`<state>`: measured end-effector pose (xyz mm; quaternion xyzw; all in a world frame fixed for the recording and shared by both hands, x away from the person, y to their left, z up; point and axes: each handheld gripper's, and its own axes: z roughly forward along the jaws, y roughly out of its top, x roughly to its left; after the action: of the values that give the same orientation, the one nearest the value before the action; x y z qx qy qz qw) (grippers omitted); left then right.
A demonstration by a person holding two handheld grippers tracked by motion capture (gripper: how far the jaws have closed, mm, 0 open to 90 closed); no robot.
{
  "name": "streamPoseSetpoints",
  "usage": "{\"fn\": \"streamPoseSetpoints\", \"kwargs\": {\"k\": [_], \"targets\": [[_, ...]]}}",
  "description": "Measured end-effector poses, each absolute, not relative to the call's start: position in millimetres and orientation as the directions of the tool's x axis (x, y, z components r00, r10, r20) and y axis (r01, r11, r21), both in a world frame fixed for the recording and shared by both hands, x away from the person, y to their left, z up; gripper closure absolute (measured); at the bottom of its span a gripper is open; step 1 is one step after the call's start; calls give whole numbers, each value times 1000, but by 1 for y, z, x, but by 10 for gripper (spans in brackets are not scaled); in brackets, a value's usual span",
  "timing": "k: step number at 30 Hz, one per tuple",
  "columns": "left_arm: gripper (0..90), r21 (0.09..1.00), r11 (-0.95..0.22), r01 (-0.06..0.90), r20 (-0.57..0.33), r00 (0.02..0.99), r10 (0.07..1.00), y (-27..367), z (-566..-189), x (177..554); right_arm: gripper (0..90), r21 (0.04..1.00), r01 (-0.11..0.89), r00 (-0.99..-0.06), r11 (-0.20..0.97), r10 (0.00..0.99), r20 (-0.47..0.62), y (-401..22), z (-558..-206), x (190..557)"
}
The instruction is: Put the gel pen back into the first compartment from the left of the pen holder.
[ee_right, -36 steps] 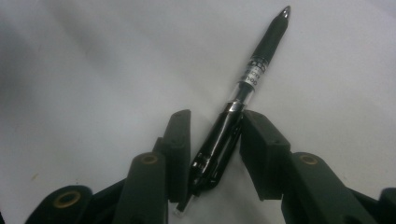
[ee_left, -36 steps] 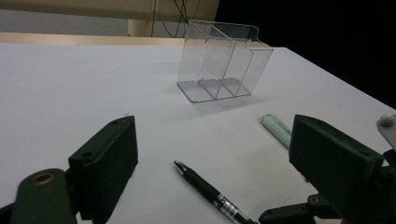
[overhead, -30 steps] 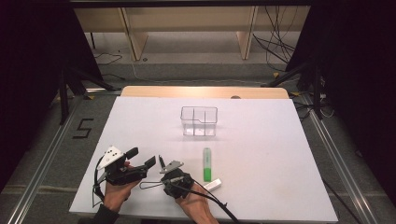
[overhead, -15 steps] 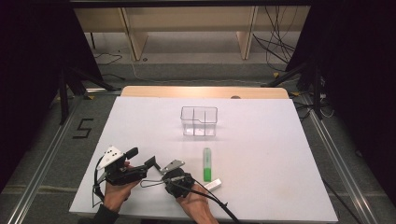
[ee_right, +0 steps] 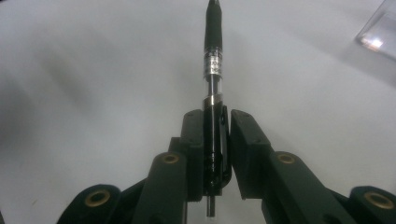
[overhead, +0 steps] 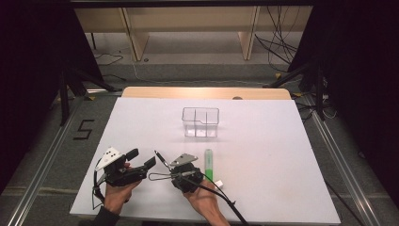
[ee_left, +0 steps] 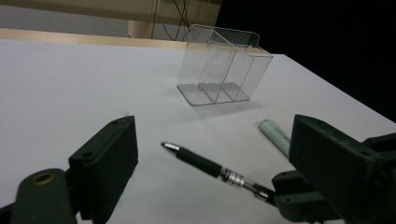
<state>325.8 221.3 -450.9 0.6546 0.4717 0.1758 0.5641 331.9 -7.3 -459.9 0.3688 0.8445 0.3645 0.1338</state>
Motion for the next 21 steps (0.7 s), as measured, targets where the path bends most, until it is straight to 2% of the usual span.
{"fn": "streamPoseSetpoints", "kwargs": {"k": [3,7,21], "targets": [[151,899,85,430,-310,487,816,219,-451,327,763,736,500,-702,457,711,35,-14,-454,334],[153,902,42,429,-277,503,819,212,-451,325,764,752,481,-709,451,705,31,-28,-448,337],[153,881,47,470,-326,533,781,198,-450,323,763,820,406,-708,404,707,2,-62,-428,325]]}}
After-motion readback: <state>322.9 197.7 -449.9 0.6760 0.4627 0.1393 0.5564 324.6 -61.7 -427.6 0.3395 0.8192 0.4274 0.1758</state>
